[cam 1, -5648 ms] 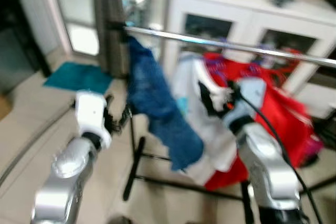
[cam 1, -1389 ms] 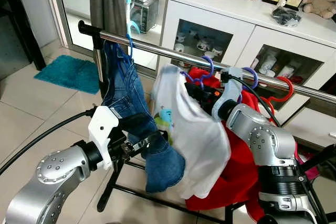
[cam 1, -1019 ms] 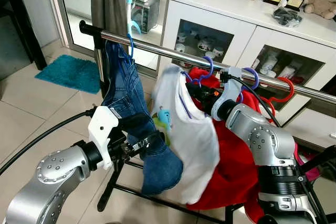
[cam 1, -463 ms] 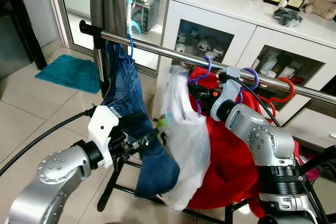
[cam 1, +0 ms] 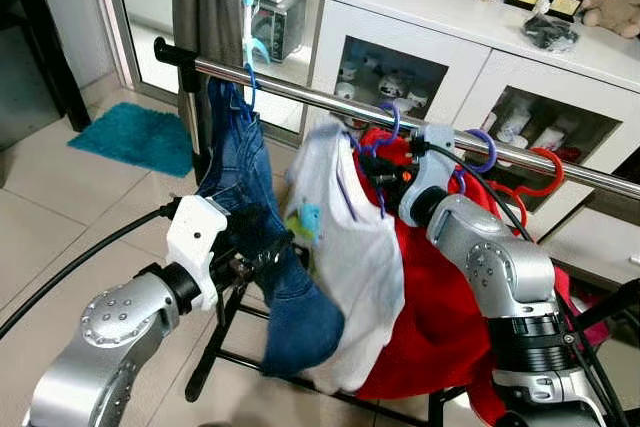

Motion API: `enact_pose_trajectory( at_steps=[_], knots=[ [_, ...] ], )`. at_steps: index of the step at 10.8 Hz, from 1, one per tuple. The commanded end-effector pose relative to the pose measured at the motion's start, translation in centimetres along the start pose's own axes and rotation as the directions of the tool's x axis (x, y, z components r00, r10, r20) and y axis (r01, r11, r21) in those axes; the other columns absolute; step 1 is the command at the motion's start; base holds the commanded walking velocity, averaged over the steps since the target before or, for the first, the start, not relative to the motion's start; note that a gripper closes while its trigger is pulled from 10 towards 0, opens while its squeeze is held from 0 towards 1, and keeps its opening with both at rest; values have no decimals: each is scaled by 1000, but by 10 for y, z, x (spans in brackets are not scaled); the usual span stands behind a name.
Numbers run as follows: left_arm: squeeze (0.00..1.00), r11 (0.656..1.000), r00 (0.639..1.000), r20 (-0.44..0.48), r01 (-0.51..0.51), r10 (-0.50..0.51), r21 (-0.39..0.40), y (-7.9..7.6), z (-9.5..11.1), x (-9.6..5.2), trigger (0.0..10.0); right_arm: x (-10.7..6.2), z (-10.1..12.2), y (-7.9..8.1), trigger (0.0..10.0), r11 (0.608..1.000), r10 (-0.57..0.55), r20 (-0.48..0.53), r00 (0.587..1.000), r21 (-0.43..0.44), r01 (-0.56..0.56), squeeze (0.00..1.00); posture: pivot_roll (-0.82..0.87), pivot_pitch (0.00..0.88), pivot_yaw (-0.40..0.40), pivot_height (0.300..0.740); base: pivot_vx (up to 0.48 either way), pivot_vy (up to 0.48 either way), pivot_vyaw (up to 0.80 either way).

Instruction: Hang hanger

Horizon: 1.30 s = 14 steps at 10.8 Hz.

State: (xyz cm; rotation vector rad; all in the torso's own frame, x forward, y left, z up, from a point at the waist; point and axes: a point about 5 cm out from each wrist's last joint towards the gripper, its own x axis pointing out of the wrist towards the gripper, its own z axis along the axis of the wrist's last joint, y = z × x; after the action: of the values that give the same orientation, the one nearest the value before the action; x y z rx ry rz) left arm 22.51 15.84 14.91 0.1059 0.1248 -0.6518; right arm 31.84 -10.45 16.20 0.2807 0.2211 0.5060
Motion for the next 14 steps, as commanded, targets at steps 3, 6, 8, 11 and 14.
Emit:
enact_pose_trajectory(
  at_steps=[3, 6, 8, 11, 14],
  knots=[
    [8, 996, 996, 17, -88, 88, 5, 6, 5, 2, 10000, -24, 36, 0, 0, 1000, -2, 213, 977, 14, -1, 0, 45, 0, -170, 740, 0, 0, 0],
    [4, 996, 996, 5, -89, 89, -2, 4, 3, 4, 10000, -37, 9, 4, 0, 1000, -12, 145, 989, 22, 9, 0, 32, 0, -159, 740, -376, 0, 0],
    [0, 996, 996, -1, -91, 91, 2, 5, 3, 6, 10000, -37, -1, 5, 0, 999, -29, 131, 991, 38, 24, 0, 31, 0, -157, 740, -386, 0, 0],
    [0, 996, 996, -10, -94, 94, 6, 7, 3, 5, 10000, -38, -4, 5, 0, 999, -39, 127, 991, 37, 35, 0, 34, 0, -160, 740, -360, 0, 0],
    [0, 996, 996, -11, -89, 89, 2, 6, 3, 5, 10000, -38, -6, 4, 0, 999, -45, 110, 993, 19, 43, 0, 32, 0, -164, 740, -341, 0, 0]
  ],
)
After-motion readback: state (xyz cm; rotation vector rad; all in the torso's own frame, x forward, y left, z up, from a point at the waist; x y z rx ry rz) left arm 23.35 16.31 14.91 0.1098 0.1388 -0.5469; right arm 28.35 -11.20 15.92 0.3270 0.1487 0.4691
